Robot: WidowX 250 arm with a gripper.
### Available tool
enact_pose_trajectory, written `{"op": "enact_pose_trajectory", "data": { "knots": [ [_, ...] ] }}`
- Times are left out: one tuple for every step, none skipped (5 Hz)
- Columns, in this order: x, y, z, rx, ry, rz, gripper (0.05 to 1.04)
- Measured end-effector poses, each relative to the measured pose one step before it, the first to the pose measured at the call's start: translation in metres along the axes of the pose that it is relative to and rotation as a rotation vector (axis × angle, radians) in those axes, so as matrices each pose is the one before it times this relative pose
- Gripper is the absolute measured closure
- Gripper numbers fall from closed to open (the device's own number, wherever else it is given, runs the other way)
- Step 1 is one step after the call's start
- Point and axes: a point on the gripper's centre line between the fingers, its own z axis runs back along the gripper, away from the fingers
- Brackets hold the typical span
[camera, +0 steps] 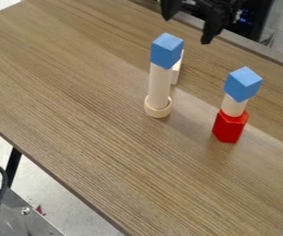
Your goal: Move the blue cube to the right side of the table under a tower of blocks
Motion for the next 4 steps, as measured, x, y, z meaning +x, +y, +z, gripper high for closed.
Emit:
{"op": "enact_pose_trajectory", "data": {
  "knots": [
    [-0.00340,0.00979,-0.00545,0.0129,0.0089,0.0351,0.083],
    [-0.00009,0.00651,-0.00288,0.0009,-0.0045,0.0259,0.083],
    [-0.00092,0.00128,-0.00873,-0.0188,0.0272,0.0193,0.083],
    [-0.00028,-0.00013,-0.00688,-0.0412,0.0616,-0.0103,0.083]
  ]
}}
